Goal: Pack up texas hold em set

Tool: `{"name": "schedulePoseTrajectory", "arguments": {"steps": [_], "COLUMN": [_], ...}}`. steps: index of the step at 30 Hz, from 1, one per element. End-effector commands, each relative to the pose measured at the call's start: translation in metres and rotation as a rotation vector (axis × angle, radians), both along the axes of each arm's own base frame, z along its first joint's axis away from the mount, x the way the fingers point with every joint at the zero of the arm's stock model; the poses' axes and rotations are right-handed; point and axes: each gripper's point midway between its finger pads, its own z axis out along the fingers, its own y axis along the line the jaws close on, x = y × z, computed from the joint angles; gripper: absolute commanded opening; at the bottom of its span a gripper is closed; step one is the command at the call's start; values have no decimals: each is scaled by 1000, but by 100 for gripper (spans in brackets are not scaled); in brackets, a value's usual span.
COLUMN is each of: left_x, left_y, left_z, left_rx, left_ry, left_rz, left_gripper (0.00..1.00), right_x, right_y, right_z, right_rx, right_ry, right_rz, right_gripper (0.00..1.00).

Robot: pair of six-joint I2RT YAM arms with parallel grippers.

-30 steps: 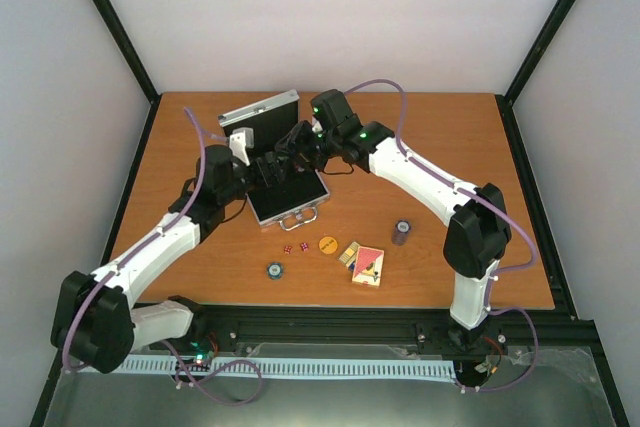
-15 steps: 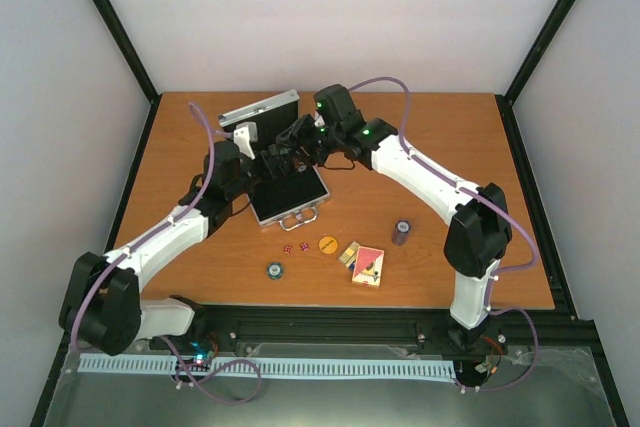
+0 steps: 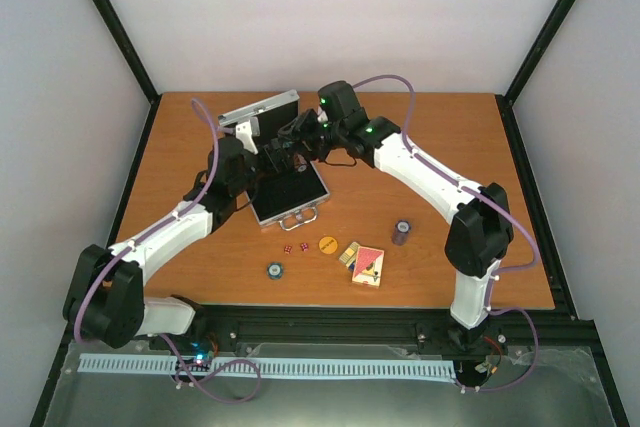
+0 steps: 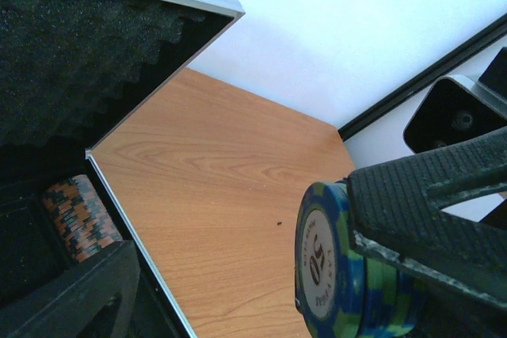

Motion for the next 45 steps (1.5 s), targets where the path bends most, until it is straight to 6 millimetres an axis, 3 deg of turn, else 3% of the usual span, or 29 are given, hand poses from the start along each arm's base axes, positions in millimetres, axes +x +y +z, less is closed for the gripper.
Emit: {"name": "schedulePoseTrajectory", "arguments": {"steps": [1, 5, 11, 12, 14, 15, 27, 34, 45], "left_x": [20, 26, 33, 32, 32, 32, 20, 13, 3], "left_y": [7, 8, 8, 9, 10, 11, 16, 6, -2], "left_z": [69, 77, 84, 86, 90, 91, 104, 117, 121], "left_rx": [-103, -104, -137, -139, -141, -140, -89, -78, -64], "left_ry": [-180, -194, -208, -214, -222, -221, -288, -304, -311], "left_rz": [95, 117, 134, 136, 142, 149, 137, 62, -3], "left_gripper": [79, 70, 46, 38, 8, 2, 1, 1, 1], "right_x": [-34, -38, -42, -43, -44, -44, -46, -46, -40], "right_y": [6, 5, 4, 4, 2, 2, -4, -3, 4], "right_z": [11, 14, 13, 13, 11, 10, 4, 5, 16], "right_rx": [25, 25, 20, 19, 15, 15, 0, 11, 18], "right_ry": [48, 51, 58, 57, 60, 60, 49, 36, 4], "right_rz": [89, 92, 102, 104, 103, 103, 93, 94, 118], "right_gripper": [3, 3, 3, 3, 3, 3, 5, 30, 78]}}
